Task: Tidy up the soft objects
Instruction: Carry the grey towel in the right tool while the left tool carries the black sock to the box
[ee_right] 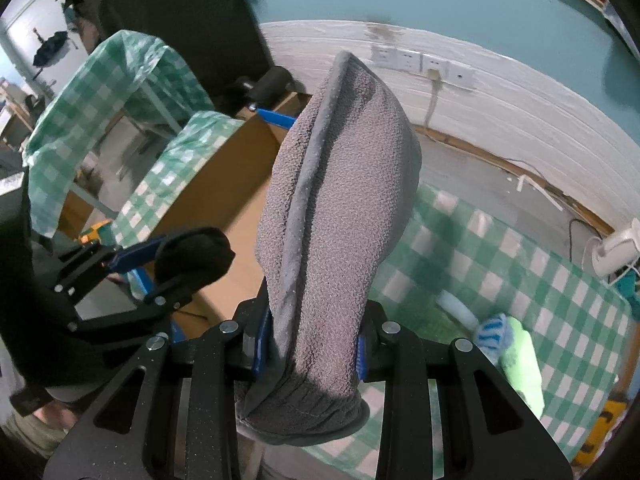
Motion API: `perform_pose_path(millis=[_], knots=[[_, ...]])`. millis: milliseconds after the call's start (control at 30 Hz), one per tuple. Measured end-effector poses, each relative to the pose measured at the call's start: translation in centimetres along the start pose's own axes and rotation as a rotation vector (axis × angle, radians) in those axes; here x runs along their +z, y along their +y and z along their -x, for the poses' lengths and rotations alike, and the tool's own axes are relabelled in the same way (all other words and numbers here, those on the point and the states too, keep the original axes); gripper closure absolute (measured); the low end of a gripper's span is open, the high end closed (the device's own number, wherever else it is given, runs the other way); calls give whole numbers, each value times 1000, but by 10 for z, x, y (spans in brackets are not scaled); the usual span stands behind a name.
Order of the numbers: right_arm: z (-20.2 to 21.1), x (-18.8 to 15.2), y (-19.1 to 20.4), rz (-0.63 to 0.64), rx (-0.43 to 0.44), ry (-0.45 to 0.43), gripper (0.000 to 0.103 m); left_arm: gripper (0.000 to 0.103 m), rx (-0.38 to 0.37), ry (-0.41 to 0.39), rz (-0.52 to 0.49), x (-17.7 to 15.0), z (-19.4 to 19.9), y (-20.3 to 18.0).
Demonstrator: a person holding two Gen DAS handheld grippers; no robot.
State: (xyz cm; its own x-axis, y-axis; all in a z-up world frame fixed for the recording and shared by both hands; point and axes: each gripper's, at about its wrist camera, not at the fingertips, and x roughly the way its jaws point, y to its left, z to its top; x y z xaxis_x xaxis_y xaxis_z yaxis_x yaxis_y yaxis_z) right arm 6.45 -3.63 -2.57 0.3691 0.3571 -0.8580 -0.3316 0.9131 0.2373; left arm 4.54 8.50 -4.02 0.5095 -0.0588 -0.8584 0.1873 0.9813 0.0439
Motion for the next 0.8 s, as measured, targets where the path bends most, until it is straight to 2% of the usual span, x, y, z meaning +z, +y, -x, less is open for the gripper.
perform_pose_path(millis=[467,600,700,767,800], knots=[[-52,25,50,65,14,72,72,57,57,69,115,-13,-24,58],[-68,28,63,78,15,95,71,54,68,83,145,-16,-28,69],[-78,29,70,88,26,114,65,50,82,86,149,-19,-30,74],[-83,29,73,94,25,119,58,43,103,85,137,-20,-31,74],[-85,29,75,100,6,114,54,35,114,87,132,-20,-31,74]])
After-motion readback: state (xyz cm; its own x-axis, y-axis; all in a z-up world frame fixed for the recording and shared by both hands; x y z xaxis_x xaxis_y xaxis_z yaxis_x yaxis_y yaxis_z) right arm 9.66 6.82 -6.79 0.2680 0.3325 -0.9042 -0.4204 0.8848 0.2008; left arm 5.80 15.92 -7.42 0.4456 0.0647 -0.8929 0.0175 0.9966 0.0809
